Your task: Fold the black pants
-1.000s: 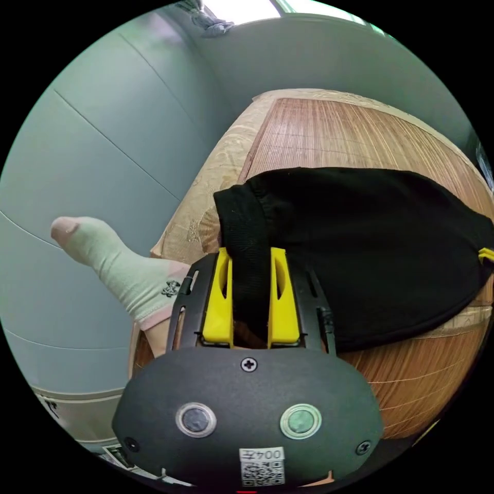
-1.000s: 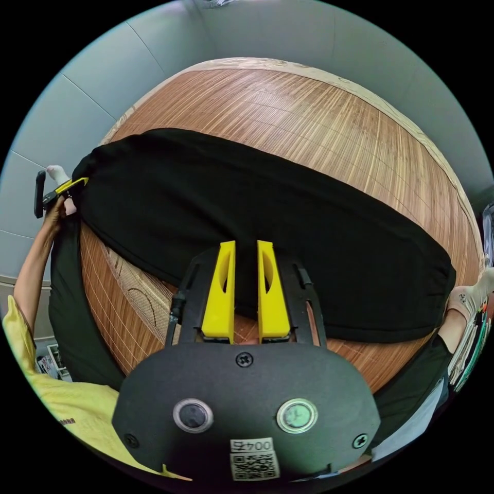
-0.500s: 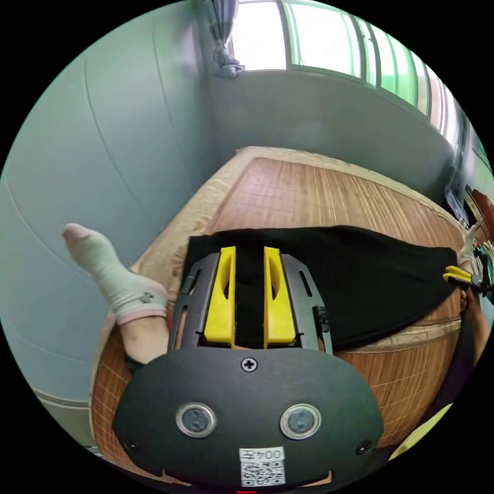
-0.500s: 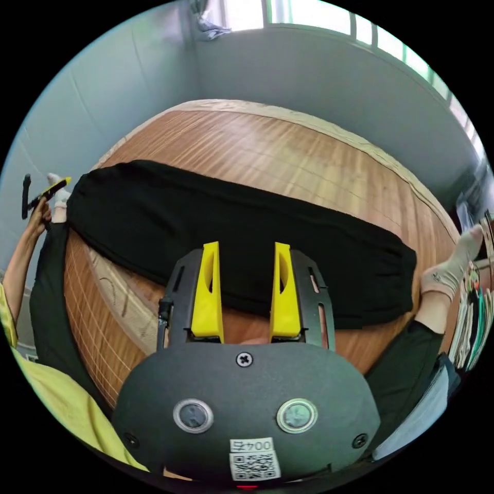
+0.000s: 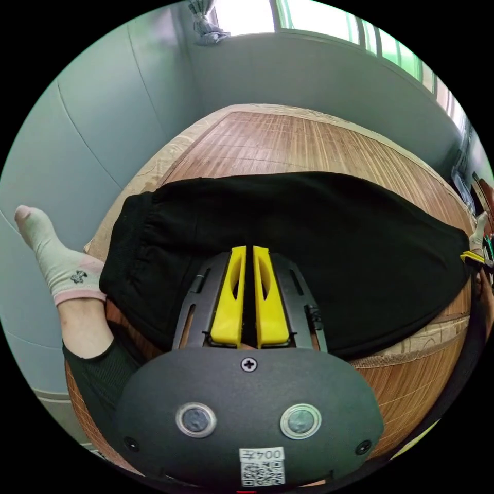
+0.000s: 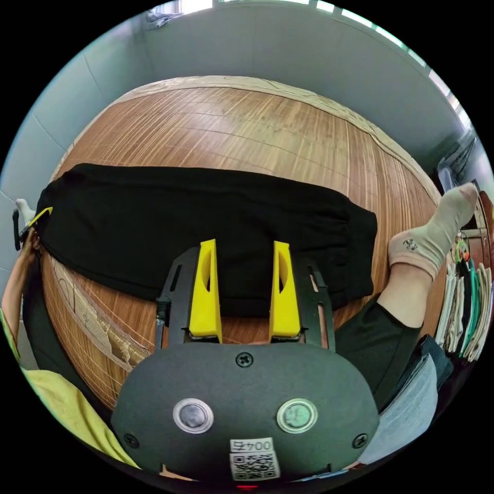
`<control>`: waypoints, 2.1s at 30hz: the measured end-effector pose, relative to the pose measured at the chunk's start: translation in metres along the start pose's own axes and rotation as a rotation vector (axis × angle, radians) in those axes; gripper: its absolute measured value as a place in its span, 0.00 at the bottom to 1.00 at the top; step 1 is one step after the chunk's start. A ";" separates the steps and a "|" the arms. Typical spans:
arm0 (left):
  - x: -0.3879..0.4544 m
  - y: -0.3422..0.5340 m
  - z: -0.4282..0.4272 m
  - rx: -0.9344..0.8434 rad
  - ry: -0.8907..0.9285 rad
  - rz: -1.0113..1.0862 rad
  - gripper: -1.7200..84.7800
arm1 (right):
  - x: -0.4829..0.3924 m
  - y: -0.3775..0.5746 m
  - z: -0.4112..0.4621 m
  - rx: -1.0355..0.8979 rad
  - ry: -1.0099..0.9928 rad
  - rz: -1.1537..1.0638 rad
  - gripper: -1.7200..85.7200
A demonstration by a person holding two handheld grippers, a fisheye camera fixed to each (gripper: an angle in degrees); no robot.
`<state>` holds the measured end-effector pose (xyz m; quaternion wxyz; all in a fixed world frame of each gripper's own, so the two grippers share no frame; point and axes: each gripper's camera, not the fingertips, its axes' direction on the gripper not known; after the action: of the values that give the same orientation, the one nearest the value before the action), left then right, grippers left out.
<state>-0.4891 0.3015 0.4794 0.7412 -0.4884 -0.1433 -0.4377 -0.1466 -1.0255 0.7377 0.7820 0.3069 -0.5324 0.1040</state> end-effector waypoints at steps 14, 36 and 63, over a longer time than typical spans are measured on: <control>0.004 0.011 -0.016 0.131 -0.168 0.021 0.02 | -0.093 -0.093 -0.038 0.224 -0.401 -0.186 0.12; -0.016 0.045 0.015 0.077 -0.105 0.000 0.02 | -0.338 -0.329 0.117 -0.396 -0.614 -0.540 0.11; -0.019 0.061 0.001 0.076 -0.124 0.010 0.02 | -0.316 -0.186 0.068 0.007 -0.535 -0.412 0.14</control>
<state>-0.4516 0.3203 0.4312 0.7511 -0.4866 -0.2031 -0.3972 -0.2379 -1.1604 0.4019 0.6181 0.4272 -0.6451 -0.1388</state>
